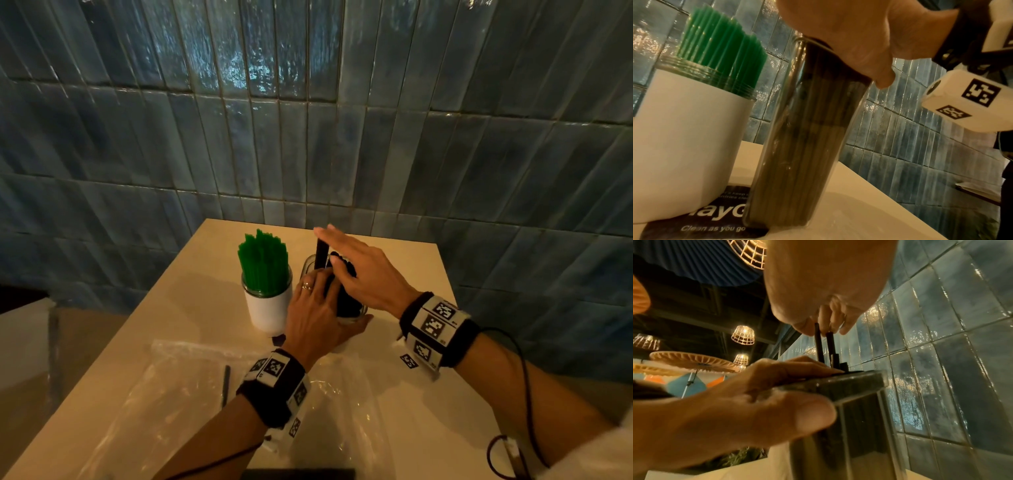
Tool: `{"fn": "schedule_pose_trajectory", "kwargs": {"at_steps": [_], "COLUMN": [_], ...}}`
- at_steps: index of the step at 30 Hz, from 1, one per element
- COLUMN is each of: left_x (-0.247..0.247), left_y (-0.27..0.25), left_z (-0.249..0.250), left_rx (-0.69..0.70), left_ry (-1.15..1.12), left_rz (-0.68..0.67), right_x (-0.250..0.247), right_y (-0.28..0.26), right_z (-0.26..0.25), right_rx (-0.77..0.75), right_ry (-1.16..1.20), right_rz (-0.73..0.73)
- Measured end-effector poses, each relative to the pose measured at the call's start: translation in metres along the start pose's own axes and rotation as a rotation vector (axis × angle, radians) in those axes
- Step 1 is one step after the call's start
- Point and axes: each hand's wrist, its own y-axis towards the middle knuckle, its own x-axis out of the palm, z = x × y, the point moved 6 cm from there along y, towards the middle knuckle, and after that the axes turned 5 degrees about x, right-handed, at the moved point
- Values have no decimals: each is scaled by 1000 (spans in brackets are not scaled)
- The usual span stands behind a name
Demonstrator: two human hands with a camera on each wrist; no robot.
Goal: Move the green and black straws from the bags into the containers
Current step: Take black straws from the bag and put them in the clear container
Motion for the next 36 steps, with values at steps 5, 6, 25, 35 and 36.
{"fn": "schedule_pose_trajectory", "kwargs": {"at_steps": [5, 6, 25, 35, 36], "left_x": [1, 1, 7, 11, 11], "left_y": [1, 1, 13, 28, 28], "left_z": [-3, -4, 0, -8, -9], "left_rx": [-16, -11, -59, -95, -106], "left_ry": [25, 37, -38, -16, -37], "left_rz": [3, -1, -97, -214, -205], "right_x": [9, 12, 23, 32, 34], "right_y": [4, 5, -1, 2, 1], "right_z": [-4, -7, 40, 54, 56], "right_rx": [-6, -2, 195, 236, 234], "right_ry": [-3, -9, -91, -74, -76], "right_rz": [-89, -123, -239, -285, -268]}}
